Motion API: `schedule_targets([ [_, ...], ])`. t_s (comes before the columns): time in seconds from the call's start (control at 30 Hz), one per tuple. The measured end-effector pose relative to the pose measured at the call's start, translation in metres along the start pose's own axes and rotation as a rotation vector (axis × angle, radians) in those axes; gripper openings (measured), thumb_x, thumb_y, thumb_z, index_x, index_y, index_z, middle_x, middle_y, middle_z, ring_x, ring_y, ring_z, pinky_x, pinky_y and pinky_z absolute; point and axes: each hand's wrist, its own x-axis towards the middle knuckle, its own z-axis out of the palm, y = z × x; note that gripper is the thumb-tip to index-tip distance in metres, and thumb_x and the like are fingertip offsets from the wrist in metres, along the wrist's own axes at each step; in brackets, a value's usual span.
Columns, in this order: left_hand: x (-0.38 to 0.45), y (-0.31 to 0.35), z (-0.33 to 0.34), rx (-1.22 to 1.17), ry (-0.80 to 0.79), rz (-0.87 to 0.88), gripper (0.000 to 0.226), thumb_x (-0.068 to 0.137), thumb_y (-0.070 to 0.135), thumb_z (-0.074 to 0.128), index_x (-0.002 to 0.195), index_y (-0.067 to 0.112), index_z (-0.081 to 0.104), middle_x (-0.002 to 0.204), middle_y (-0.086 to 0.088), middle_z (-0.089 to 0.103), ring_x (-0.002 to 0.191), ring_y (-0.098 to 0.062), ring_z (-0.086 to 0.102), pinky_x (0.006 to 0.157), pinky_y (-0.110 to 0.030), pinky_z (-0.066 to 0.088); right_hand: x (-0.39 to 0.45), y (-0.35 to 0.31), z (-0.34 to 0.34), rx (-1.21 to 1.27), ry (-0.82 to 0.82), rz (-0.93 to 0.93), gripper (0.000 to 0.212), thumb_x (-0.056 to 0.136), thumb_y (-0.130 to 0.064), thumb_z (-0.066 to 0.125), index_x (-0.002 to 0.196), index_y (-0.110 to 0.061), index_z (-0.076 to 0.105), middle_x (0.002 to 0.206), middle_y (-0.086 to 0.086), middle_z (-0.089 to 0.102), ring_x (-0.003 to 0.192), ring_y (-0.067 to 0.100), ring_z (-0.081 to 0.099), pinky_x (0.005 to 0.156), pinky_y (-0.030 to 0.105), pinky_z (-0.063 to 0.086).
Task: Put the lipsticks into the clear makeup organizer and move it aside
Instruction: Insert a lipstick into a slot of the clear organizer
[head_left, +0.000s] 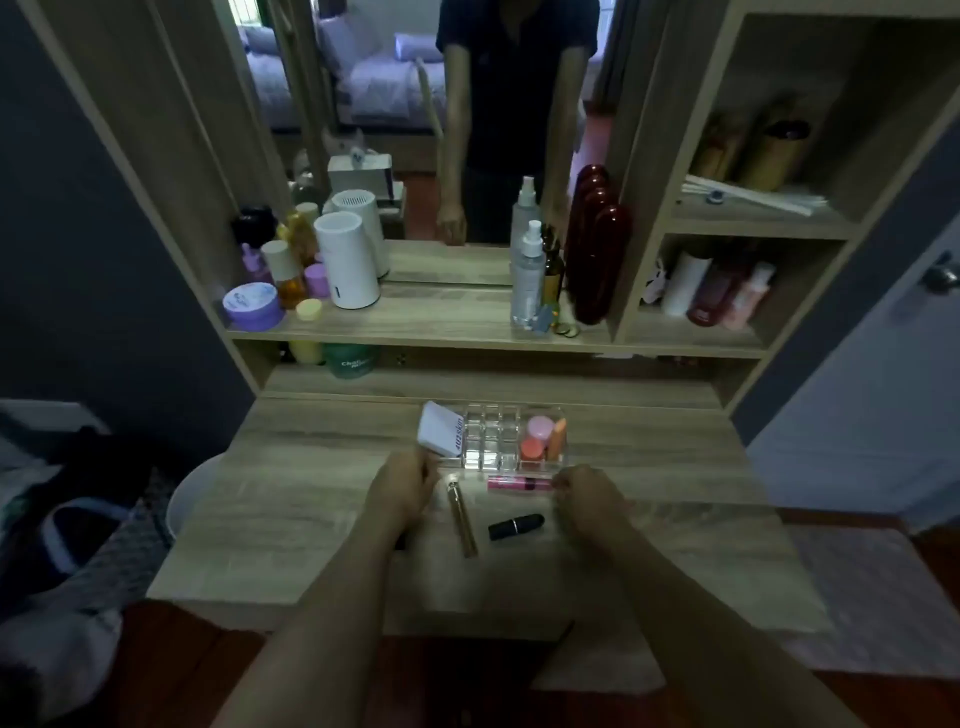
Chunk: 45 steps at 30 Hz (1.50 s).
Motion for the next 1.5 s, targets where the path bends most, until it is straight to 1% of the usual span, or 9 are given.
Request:
schedule_targets([
  [0.4, 0.02, 0.007, 0.039, -0.069, -0.057, -0.177, 0.035, 0.079, 0.027, 0.07, 0.103, 0.003, 0.061, 0.107, -0.016, 0.066, 0.1, -0.03, 0.063, 0.084, -0.038, 0.051, 0.032, -0.008, 0.027, -0.18, -0.016, -0.12, 0.018, 0.092, -0.014, 0.05, 0.105, -0.014, 0.061, 0.106, 0.007, 0.068, 0.096, 0.022, 0.066, 0.085, 0.036, 0.056],
  [0.63, 0.026, 0.006, 0.038, -0.22, -0.082, -0.151, 0.01, 0.074, 0.014, 0.068, 0.075, 0.004, 0.068, 0.089, -0.018, 0.073, 0.088, -0.029, 0.068, 0.069, -0.028, 0.048, 0.037, -0.011, 0.03, -0.176, 0.006, -0.092, 0.018, 0.093, -0.016, 0.048, 0.1, -0.012, 0.063, 0.102, 0.008, 0.068, 0.092, 0.022, 0.066, 0.084, 0.036, 0.056],
  [0.77, 0.03, -0.001, 0.025, -0.387, -0.065, -0.136, 0.015, 0.073, 0.01, 0.072, 0.079, -0.004, 0.071, 0.089, -0.022, 0.073, 0.085, -0.028, 0.069, 0.079, -0.037, 0.058, 0.04, -0.015, 0.026, -0.085, 0.013, -0.121, 0.018, 0.091, -0.024, 0.056, 0.102, -0.012, 0.062, 0.102, 0.006, 0.07, 0.089, 0.02, 0.066, 0.081, 0.033, 0.056],
  [0.87, 0.037, 0.005, 0.009, -0.572, -0.052, -0.103, 0.009, 0.076, 0.006, 0.072, 0.069, 0.007, 0.066, 0.068, -0.009, 0.066, 0.052, 0.002, 0.063, 0.054, -0.015, 0.056, 0.044, -0.022, 0.012, 0.038, -0.089, -0.161, 0.029, 0.088, -0.03, 0.061, 0.106, -0.008, 0.061, 0.103, 0.007, 0.068, 0.091, 0.02, 0.064, 0.075, 0.026, 0.047],
  [0.93, 0.044, 0.014, -0.005, -0.657, -0.008, -0.079, 0.016, 0.079, 0.005, 0.069, 0.067, 0.013, 0.061, 0.059, 0.001, 0.058, 0.041, 0.003, 0.056, 0.04, -0.005, 0.045, 0.047, -0.03, 0.002, 0.077, -0.12, -0.19, 0.012, 0.089, -0.021, 0.062, 0.094, -0.011, 0.064, 0.107, 0.01, 0.067, 0.097, 0.022, 0.063, 0.076, 0.026, 0.046],
  [1.03, 0.06, 0.03, -0.026, -0.758, 0.079, 0.012, 0.009, 0.08, 0.001, 0.065, 0.08, 0.01, 0.062, 0.062, 0.0, 0.056, 0.058, -0.013, 0.056, 0.059, -0.019, 0.052, 0.056, -0.041, -0.016, 0.207, -0.106, -0.227, 0.018, 0.087, -0.013, 0.063, 0.071, -0.02, 0.062, 0.092, 0.005, 0.065, 0.083, 0.018, 0.061, 0.073, 0.028, 0.049],
  [1.13, 0.078, 0.041, -0.037, -0.789, 0.179, 0.089, 0.015, 0.078, 0.0, 0.066, 0.093, 0.005, 0.063, 0.069, 0.002, 0.059, 0.065, -0.009, 0.057, 0.063, -0.017, 0.053, 0.07, -0.051, -0.034, 0.249, 0.0, -0.228, 0.009, 0.085, -0.012, 0.065, 0.089, -0.01, 0.073, 0.078, -0.004, 0.062, 0.072, 0.012, 0.055, 0.065, 0.026, 0.043],
  [1.3, 0.096, 0.048, -0.034, -0.705, 0.262, 0.184, 0.017, 0.075, 0.001, 0.069, 0.088, 0.009, 0.061, 0.072, 0.002, 0.061, 0.067, -0.011, 0.058, 0.066, -0.019, 0.05, 0.088, -0.066, -0.045, 0.27, 0.181, -0.179, 0.018, 0.085, -0.007, 0.061, 0.099, -0.01, 0.072, 0.103, 0.012, 0.071, 0.098, 0.026, 0.064, 0.082, 0.031, 0.048],
  [1.5, 0.103, 0.047, -0.021, -0.68, 0.248, 0.214, 0.019, 0.077, -0.001, 0.066, 0.086, 0.012, 0.056, 0.079, -0.007, 0.062, 0.073, -0.017, 0.06, 0.066, -0.022, 0.051, 0.102, -0.077, -0.039, 0.189, 0.193, -0.191, 0.024, 0.09, -0.007, 0.055, 0.109, -0.012, 0.07, 0.108, 0.013, 0.065, 0.103, 0.028, 0.06, 0.087, 0.037, 0.049],
])
